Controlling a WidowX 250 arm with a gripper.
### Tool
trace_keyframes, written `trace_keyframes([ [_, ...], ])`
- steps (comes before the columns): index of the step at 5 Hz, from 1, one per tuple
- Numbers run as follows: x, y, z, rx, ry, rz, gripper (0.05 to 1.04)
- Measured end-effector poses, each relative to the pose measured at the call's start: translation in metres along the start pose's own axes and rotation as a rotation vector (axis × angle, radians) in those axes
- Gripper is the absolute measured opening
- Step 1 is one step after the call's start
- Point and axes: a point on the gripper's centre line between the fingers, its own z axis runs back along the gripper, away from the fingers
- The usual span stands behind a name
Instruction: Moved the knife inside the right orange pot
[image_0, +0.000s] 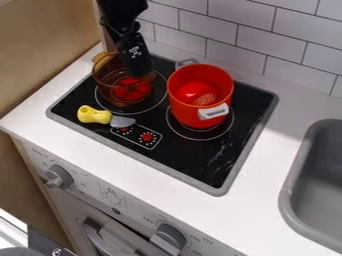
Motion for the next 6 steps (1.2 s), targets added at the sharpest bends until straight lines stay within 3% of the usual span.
trace_keyframes([
  [1,-0.005,-0.003,0.002,-0.011,0.069,0.040,1.000],
  [2,0.006,-0.009,0.007,-0.008,0.115,0.092,1.000],
  [5,0.007,-0.010,0.007,-0.006,0.112,0.083,1.000],
  [6,-0.015,-0.017,0.016,0.043,0.042,-0.059,1.000],
])
